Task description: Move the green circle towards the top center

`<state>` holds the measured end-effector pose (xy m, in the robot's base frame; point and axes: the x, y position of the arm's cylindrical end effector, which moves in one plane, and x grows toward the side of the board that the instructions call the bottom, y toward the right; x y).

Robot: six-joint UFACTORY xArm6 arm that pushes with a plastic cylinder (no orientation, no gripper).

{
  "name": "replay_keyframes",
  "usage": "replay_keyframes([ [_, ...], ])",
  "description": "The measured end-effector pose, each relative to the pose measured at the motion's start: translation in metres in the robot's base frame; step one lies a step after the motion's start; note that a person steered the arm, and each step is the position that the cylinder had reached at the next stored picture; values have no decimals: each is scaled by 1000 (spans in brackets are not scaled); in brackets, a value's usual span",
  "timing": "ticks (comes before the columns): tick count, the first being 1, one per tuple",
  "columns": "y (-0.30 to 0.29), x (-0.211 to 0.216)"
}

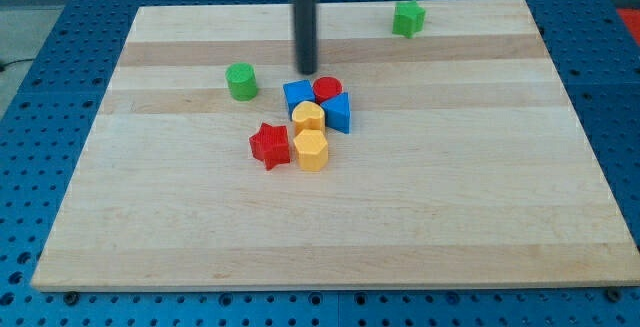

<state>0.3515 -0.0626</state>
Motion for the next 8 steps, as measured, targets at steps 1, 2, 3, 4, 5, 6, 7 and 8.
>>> replay_keyframes([
  [1,-39,55],
  [2,-75,43],
  [3,-50,27],
  [4,-55,3],
  [5,-89,-4],
  [6,-57,-10],
  [7,-50,-34],
  [8,-40,-45],
])
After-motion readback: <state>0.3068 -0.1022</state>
